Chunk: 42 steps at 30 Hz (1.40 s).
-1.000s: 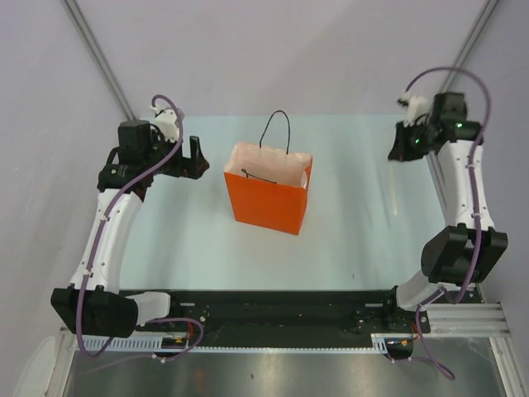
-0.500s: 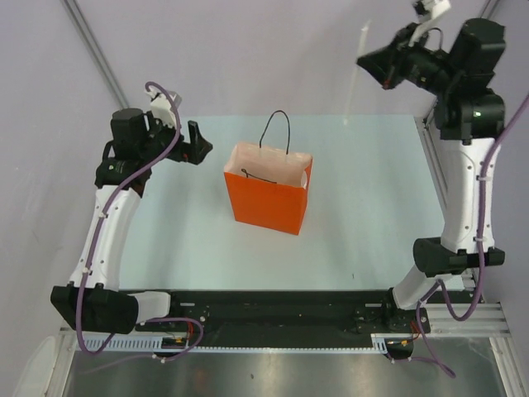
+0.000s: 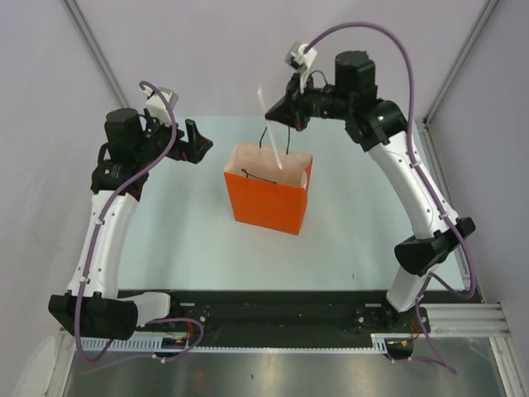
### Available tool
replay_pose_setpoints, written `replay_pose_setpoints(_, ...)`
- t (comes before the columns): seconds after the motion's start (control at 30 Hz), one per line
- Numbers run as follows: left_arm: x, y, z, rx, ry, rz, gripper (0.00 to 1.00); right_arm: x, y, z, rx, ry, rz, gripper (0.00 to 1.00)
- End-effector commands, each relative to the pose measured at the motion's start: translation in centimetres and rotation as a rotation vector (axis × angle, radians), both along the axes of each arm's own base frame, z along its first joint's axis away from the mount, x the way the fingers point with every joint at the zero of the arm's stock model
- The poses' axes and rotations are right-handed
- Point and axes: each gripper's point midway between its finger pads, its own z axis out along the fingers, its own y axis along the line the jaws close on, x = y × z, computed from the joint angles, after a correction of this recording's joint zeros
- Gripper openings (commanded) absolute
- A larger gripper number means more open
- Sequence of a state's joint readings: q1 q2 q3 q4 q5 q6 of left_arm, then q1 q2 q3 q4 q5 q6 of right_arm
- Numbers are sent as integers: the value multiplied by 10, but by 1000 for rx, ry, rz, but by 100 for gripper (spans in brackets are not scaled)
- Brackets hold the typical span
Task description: Pack the takeout coffee
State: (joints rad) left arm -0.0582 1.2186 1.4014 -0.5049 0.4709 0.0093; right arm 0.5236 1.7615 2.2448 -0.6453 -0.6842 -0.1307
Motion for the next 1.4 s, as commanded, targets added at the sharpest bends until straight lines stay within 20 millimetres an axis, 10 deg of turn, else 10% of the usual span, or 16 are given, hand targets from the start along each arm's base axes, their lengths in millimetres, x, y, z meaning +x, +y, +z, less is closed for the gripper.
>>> replay_pose_setpoints(0.0, -11, -8, 10, -34, -27, -56, 99, -6, 4, -47, -119, -52, 24, 0)
replay_pose_setpoints(0.23, -17, -9, 9, -17, -39, -75, 99, -8, 4, -129, -291, -29, 51, 0)
replay_pose_setpoints(0.57, -20, -10, 3, -22, -21, -79, 100, -6, 3, -194, -435, 32, 109, 0)
replay_pose_setpoints(0.73, -23, -7, -5, -15, 13, -63, 100, -7, 4, -199, -466, 85, 115, 26)
replay_pose_setpoints(0.97, -24, -5, -11, 18, 50, -74, 100, -7, 10, -157, -389, 24, 84, 44)
replay_pose_setpoints(1.37, -12, -3, 0, 48, 92, -71, 100, -6, -16, -11, -114, -141, -96, 75)
